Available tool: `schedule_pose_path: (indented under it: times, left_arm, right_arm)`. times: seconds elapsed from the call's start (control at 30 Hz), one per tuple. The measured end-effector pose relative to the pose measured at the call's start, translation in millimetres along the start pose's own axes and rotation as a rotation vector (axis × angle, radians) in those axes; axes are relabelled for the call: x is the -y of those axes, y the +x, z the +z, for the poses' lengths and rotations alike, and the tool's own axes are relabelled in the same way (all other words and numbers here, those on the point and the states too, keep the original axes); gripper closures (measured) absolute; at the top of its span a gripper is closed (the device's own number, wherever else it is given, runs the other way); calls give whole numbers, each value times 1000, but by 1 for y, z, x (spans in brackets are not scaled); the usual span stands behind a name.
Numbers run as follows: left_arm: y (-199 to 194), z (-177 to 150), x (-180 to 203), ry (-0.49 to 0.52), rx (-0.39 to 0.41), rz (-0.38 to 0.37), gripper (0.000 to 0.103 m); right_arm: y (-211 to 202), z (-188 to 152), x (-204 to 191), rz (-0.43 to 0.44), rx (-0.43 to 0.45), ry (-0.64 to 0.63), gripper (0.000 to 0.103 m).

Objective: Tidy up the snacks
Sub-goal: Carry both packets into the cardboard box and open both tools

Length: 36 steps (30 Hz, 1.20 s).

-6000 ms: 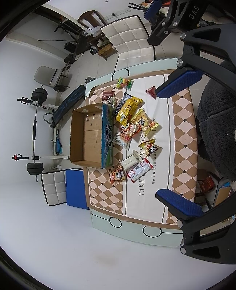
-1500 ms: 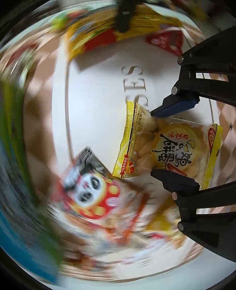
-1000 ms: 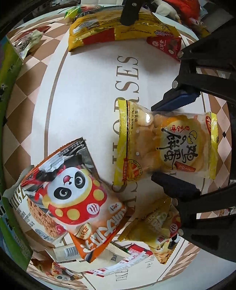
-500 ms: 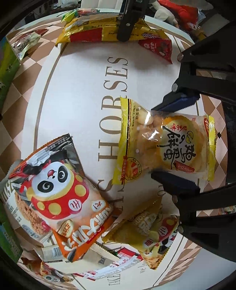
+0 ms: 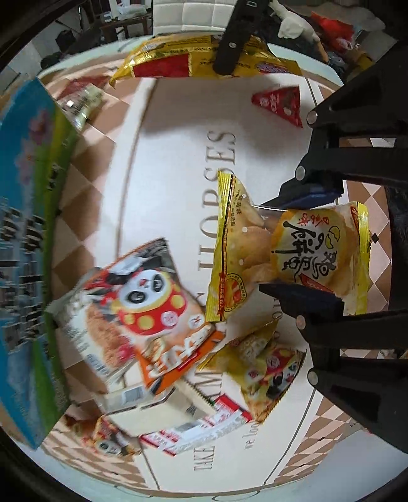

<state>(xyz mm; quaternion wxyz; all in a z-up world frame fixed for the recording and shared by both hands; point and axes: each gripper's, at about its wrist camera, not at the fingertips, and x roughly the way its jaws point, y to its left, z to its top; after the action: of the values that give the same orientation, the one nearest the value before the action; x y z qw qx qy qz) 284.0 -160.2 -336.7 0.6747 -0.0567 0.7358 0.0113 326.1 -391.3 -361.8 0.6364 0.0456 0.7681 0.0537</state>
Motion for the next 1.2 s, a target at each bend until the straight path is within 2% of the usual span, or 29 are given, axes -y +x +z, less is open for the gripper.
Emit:
schedule_pose_path:
  times: [0.27, 0.43, 0.63, 0.8, 0.9, 0.97, 1.07, 1.2]
  left_arm:
    - [-60, 6, -14, -11, 92, -17, 67]
    - [-97, 9, -19, -8, 154, -55, 67]
    - [-151, 34, 6, 23, 243, -80, 67]
    - [-173, 89, 0, 32, 306, -71, 67]
    - [-184, 127, -14, 30, 317, -74, 67]
    - [-186, 153, -24, 25, 312, -87, 67]
    - [-188, 192, -35, 27, 291, -105, 67]
    - [-173, 246, -54, 23, 244, -120, 67]
  right_arm:
    - [-40, -11, -10, 78, 55, -13, 14]
    - [-71, -18, -10, 111, 97, -24, 14]
    - [-119, -17, -25, 154, 164, -25, 14]
    - [-157, 2, -41, 193, 214, -17, 14]
    - [-174, 24, -55, 206, 240, -9, 14]
    - [-174, 43, -79, 210, 252, 3, 14]
    - [-182, 69, -92, 210, 265, 19, 14]
    - [-173, 119, -121, 184, 259, 47, 14]
